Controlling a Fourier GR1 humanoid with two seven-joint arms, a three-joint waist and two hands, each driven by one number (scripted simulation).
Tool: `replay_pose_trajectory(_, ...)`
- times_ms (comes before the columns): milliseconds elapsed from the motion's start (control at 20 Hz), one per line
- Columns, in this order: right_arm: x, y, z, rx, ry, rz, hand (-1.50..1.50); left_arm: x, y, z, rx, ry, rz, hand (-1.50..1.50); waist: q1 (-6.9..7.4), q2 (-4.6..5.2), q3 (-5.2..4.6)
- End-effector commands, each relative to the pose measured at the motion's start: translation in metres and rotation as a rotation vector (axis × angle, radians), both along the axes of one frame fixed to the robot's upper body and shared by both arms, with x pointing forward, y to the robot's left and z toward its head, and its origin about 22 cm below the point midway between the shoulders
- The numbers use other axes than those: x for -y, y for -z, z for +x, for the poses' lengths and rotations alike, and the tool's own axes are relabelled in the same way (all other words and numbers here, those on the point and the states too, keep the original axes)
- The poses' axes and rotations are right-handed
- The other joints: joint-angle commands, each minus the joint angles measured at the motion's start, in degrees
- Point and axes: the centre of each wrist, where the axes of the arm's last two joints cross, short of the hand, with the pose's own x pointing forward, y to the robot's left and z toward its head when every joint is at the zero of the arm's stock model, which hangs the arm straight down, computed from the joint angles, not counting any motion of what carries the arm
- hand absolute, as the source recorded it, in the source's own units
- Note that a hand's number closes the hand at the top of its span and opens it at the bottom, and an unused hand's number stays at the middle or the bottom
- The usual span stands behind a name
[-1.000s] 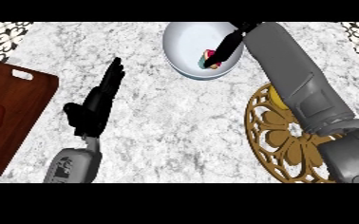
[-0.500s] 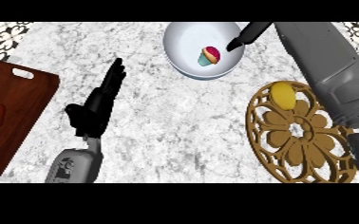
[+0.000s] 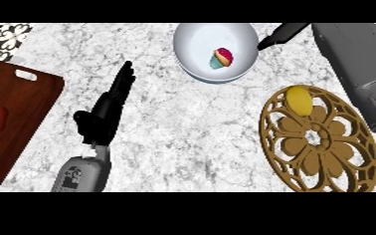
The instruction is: Pick the cupcake from the placemat and place it in the bowl
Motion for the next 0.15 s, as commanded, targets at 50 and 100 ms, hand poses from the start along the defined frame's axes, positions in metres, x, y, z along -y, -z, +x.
replay_pose_trajectory(50,0.027,0.006,-0.005,-0.019,-0.172,0.123,-1.50,-0.005,-0.006,0.003,-0.002,0.013,0.000,0.00,0.08,0.09,0.05)
replay_pose_trajectory(100,0.032,0.009,-0.006,-0.021,-0.164,0.101,-1.50,-0.006,-0.003,-0.001,-0.005,0.011,0.004,0.00,0.83,0.37,0.09)
